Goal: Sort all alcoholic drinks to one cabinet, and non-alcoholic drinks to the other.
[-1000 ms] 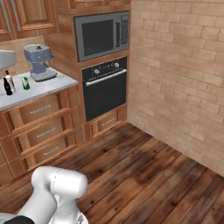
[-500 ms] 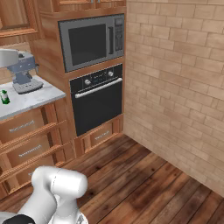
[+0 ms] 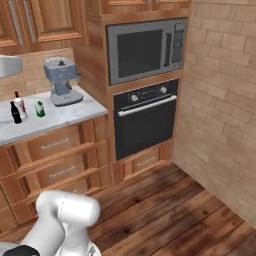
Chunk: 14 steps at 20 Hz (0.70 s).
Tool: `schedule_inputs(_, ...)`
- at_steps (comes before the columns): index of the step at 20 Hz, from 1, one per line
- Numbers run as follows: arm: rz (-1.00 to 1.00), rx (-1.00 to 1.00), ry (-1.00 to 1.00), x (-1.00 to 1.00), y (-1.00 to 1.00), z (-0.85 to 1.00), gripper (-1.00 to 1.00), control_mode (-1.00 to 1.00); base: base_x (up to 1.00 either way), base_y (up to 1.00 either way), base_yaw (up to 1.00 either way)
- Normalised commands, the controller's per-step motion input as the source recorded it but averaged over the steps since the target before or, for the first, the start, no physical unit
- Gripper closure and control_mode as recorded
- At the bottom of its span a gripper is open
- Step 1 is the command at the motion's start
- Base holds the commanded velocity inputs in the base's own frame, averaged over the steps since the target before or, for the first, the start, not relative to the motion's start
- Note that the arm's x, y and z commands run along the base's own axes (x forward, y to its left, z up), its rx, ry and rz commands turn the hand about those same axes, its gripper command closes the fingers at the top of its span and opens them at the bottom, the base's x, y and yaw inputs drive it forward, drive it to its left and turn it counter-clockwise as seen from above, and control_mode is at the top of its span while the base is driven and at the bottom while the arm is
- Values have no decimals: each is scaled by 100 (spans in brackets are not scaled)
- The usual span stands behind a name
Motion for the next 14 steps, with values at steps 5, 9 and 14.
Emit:
schedule_inputs(5,0,0,0,0,0,0,-100,100,48,1,45)
schedule_inputs(9,0,0,0,0,0,0,-100,100,60,0,44)
schedule_inputs(14,0,0,0,0,0,0,-100,100,75,-2,44)
